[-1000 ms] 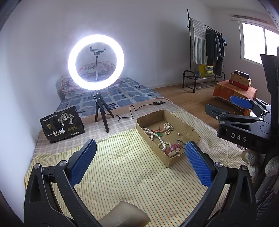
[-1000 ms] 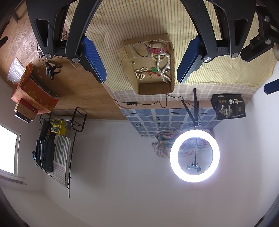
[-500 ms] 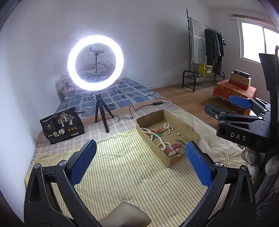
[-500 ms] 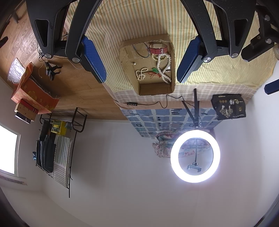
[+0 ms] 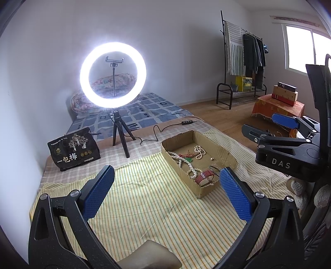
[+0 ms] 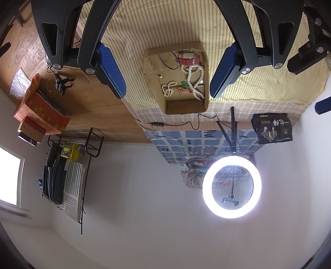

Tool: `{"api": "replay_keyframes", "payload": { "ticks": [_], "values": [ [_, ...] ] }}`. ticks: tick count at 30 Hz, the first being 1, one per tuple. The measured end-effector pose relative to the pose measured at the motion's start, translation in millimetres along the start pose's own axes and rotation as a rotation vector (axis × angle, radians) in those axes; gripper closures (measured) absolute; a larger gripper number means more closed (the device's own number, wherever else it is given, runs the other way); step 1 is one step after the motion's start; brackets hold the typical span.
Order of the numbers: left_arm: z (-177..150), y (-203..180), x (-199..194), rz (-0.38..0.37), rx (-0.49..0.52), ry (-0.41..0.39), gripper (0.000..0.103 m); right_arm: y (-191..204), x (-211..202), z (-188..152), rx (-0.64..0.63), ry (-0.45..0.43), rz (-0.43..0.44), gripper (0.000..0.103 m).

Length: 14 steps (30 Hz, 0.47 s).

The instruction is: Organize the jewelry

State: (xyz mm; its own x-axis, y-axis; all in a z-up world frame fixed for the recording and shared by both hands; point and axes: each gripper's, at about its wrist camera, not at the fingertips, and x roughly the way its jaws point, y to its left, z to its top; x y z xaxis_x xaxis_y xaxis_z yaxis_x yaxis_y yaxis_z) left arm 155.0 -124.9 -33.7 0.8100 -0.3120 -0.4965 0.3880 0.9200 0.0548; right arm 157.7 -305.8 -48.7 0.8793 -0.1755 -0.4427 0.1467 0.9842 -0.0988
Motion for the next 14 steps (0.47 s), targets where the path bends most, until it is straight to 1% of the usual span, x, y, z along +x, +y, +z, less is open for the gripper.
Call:
{"api": "replay_keyframes", "payload": {
  "ticks": [14],
  "values": [
    [6.3,10.5,-3.3,0.012,-0.005,-0.021,0.0,0.6,1.9,-0.4,-0.008,0.009,-0.003,0.02]
  ]
}}
